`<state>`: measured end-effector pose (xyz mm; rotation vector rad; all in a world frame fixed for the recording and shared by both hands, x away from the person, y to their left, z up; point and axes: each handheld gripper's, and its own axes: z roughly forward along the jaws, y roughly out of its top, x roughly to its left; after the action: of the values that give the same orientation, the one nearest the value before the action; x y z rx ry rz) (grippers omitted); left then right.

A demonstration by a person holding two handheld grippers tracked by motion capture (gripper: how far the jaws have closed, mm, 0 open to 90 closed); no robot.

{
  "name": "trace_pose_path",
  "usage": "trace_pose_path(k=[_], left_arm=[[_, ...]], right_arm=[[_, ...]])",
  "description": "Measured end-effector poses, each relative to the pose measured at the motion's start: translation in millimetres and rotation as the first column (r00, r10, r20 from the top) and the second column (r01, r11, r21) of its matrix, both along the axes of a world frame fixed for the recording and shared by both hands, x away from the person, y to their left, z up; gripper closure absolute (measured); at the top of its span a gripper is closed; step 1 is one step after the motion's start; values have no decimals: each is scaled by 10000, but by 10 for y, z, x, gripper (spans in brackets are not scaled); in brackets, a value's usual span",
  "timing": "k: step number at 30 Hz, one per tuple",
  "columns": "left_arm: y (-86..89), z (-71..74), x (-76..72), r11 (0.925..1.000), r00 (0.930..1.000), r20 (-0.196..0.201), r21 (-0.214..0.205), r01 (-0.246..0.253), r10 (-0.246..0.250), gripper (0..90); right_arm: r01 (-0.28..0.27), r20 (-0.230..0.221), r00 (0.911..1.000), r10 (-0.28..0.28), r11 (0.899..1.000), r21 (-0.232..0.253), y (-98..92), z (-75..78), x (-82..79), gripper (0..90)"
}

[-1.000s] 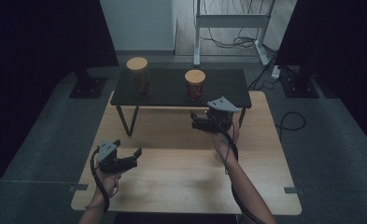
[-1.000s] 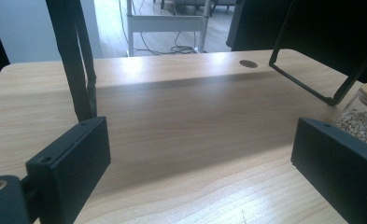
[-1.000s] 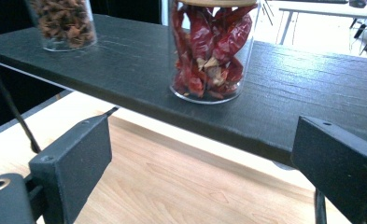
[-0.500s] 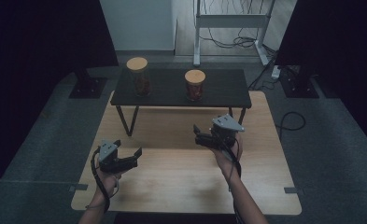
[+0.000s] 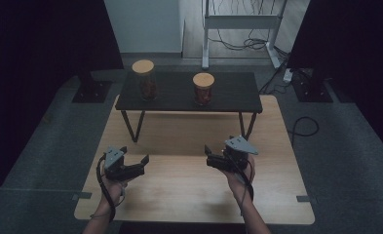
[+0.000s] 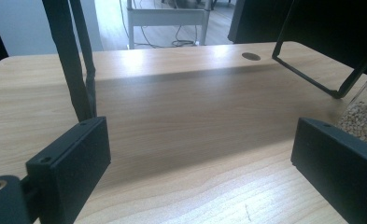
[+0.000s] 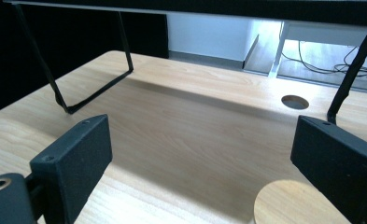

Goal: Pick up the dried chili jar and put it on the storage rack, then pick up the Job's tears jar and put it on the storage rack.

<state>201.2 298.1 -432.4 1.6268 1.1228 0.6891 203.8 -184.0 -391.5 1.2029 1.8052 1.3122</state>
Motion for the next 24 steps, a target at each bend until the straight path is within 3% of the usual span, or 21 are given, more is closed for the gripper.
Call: trace_pose_path(k=[14, 24], left_arm=[[15, 10, -6, 10000, 9999, 99, -41, 20, -20, 44], [13, -8, 22, 9999, 9999, 23, -81, 122, -122, 43]], right_arm=[[-10, -18, 10000, 10, 9999, -161, 11, -41, -75, 49], [355, -319, 9988, -366, 9988, -336, -66, -106, -192, 48]])
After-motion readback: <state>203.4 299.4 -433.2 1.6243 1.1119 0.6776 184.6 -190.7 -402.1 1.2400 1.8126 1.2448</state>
